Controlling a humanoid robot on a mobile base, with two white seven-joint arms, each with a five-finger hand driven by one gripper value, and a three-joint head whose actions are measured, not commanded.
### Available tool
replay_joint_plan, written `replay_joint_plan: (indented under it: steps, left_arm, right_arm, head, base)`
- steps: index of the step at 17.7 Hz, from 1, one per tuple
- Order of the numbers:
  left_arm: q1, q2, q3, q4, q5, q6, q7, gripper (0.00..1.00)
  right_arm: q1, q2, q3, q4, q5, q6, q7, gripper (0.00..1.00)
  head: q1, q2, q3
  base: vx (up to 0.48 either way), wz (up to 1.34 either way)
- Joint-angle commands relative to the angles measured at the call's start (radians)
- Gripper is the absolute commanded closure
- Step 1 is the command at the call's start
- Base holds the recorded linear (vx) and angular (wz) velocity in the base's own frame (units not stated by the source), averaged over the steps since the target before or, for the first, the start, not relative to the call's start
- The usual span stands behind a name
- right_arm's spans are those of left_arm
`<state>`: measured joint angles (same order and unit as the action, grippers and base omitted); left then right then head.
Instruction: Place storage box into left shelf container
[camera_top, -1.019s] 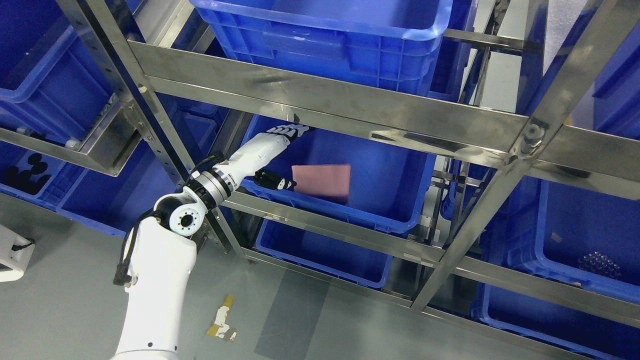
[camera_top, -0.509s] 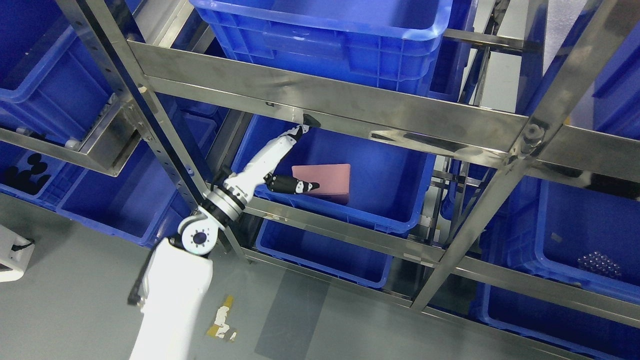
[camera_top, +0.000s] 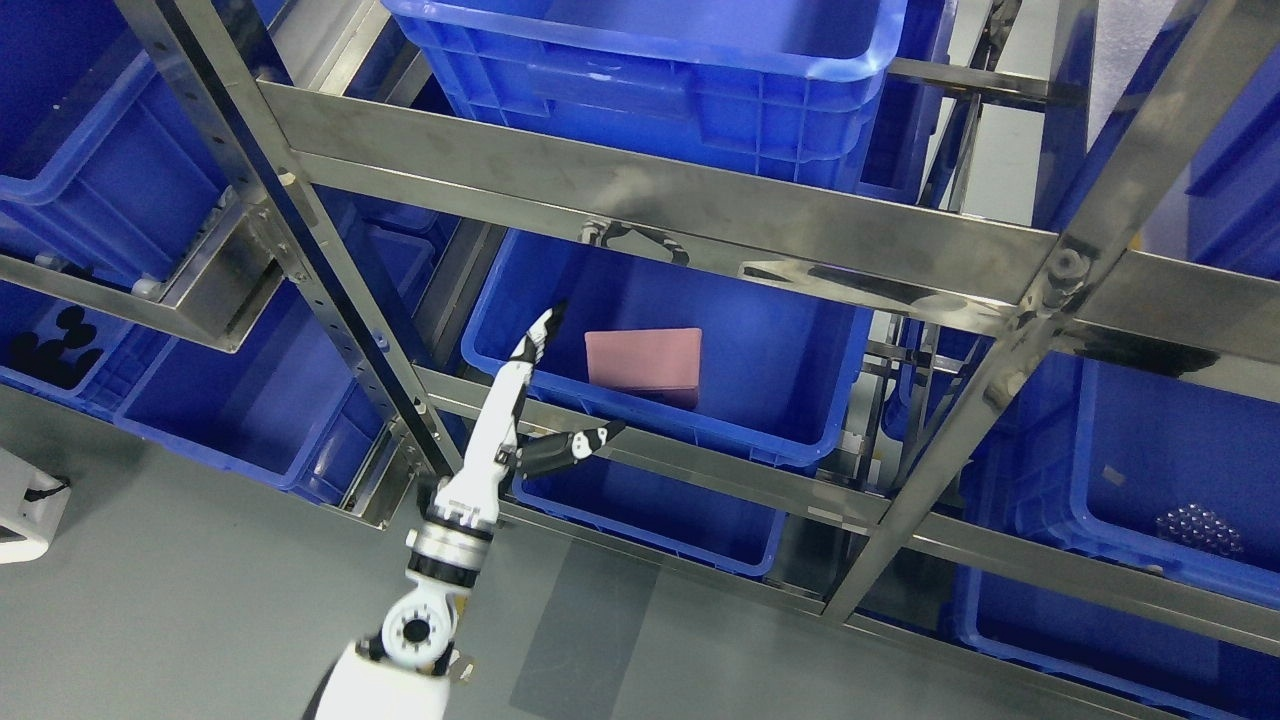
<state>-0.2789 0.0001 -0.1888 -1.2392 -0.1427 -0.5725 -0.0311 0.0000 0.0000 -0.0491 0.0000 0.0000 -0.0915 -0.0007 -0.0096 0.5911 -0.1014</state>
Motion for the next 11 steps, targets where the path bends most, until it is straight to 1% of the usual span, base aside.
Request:
replay_joint_plan:
  steps: [1,5,8,11]
  left_arm:
    - [0.25,0.017,-0.011,-0.351,0.072,-0.003,0.054,0.0]
    - [0.248,0.017,0.075,-0.351,0.074,0.014,0.077,0.01]
    - [0.248,0.017,0.107,-0.35,0.1,0.045,0.076,0.01]
    - [0.248,0.017,0.115,-0.351,0.104,0.049,0.073,0.01]
  right_arm:
    - [0.008,-0.017,0.0,-0.017,-0.002,-0.001,0.001,0.0]
    - [0.008,-0.017,0.0,-0.017,-0.003,-0.001,0.001,0.0]
    - [0.008,-0.017,0.0,-0.017,-0.003,-0.001,0.001,0.0]
    - [0.008,-0.017,0.0,-0.017,-0.003,-0.001,0.001,0.0]
  head:
    - [0.0,0.0,0.0]
    - [0.0,0.0,0.0]
    - [0.0,0.0,0.0]
    - [0.0,0.0,0.0]
  base:
    - [0.0,0.0]
    - [0.0,0.0]
    - [0.0,0.0]
    - [0.0,0.0]
